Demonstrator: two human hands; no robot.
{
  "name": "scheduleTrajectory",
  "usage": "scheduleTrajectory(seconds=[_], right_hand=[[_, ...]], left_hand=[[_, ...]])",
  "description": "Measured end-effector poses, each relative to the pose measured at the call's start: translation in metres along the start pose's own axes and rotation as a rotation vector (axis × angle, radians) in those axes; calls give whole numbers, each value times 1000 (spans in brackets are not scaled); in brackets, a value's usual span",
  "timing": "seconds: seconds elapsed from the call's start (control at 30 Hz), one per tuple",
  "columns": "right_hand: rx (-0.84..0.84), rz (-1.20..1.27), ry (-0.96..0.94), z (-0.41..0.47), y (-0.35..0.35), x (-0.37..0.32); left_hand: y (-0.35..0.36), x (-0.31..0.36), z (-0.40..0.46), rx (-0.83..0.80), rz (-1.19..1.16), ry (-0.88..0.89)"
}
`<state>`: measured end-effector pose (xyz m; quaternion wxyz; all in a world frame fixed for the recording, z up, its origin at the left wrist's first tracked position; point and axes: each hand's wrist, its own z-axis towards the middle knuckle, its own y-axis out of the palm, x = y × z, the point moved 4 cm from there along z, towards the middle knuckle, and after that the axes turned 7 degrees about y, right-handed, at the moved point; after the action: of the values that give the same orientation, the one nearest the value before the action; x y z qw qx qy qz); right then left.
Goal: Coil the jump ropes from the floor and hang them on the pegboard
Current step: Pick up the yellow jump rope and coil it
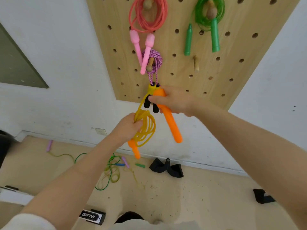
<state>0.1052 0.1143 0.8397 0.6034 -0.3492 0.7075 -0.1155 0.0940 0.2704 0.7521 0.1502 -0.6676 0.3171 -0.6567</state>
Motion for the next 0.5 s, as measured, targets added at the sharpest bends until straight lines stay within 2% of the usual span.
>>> scheduleTrajectory(seconds=[0.13, 0.27, 0.37, 0.5], right_hand=[[85, 289, 40, 4, 16, 5], [84, 444, 0, 0, 27, 7], [117, 330, -89, -3, 31, -1], [268, -25, -428, -15, 29, -19]], left_hand=[[7, 4, -4, -61, -335, -90], [8, 2, -12, -244, -382, -149], [9, 1, -17, -306, -342, -160], [0, -1, -19, -212, -284, -105]])
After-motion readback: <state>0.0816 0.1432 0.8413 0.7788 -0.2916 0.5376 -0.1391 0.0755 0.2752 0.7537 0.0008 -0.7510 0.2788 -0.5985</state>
